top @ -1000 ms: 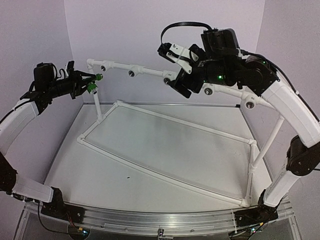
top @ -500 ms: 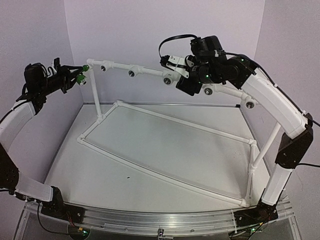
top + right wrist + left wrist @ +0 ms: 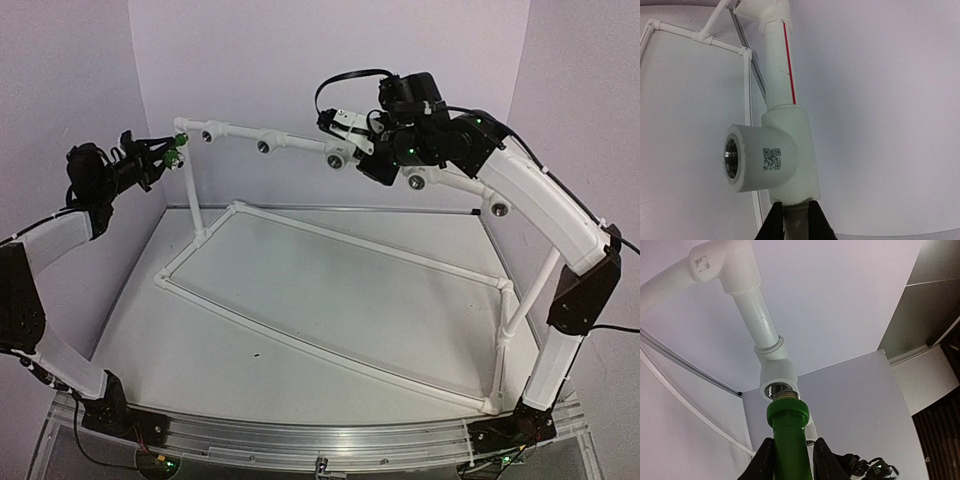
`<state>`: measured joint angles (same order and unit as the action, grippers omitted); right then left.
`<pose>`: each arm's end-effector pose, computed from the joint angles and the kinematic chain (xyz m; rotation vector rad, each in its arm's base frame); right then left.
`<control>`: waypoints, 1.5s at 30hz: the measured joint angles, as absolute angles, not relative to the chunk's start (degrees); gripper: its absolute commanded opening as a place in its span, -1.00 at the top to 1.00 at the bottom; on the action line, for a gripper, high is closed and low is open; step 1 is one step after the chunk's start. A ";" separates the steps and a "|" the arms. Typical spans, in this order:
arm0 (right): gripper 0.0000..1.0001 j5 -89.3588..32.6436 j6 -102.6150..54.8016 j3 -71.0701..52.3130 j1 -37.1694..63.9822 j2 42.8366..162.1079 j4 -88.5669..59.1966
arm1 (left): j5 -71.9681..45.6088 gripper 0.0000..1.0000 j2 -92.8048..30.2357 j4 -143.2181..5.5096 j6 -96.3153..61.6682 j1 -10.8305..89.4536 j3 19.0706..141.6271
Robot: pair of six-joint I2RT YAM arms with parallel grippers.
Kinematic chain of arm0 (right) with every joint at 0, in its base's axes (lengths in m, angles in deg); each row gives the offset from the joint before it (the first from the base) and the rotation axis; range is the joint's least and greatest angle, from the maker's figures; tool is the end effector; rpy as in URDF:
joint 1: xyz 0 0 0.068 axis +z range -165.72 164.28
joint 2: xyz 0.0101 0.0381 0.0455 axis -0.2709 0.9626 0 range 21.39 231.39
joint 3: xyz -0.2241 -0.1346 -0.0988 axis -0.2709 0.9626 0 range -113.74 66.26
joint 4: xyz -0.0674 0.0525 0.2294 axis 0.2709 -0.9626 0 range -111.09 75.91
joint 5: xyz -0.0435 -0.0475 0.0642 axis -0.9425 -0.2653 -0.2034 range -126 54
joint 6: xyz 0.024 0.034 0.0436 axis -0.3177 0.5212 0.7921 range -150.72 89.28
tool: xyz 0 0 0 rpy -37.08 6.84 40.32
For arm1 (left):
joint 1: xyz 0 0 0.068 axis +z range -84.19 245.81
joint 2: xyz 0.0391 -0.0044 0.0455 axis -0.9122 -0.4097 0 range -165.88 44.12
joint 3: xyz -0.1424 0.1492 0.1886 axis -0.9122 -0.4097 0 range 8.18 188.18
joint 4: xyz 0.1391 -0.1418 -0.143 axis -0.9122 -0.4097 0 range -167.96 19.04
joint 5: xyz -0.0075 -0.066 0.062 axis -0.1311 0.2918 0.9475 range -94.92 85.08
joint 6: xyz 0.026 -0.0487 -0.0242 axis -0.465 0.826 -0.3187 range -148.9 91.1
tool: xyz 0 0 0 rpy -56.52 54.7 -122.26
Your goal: Install the water faucets
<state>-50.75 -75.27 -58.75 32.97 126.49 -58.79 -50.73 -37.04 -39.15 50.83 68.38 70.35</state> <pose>0.2661 0.2854 0.4597 -1.3316 1.4849 -0.2112 0.3162 -0.0179 0.3872 -0.3752 1.5925 -1.6074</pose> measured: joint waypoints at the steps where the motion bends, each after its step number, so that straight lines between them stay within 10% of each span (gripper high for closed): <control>1: 0.99 -50.34 -75.17 -58.89 32.95 126.49 -58.74 | -49.96 1.00 -37.04 -36.97 52.77 67.95 69.09; 20: 1.00 -45.64 -72.42 -59.14 33.12 129.83 -61.60 | -30.29 1.00 -33.19 -30.38 65.25 57.76 62.25; 28: -0.45 -45.48 -71.64 -59.21 33.12 129.81 -62.39 | -30.22 1.00 -35.41 -30.40 66.12 57.76 62.96; 45: -0.62 -51.51 -72.94 -60.04 33.03 126.23 -61.45 | -30.78 1.00 -37.34 -30.62 64.47 57.76 65.19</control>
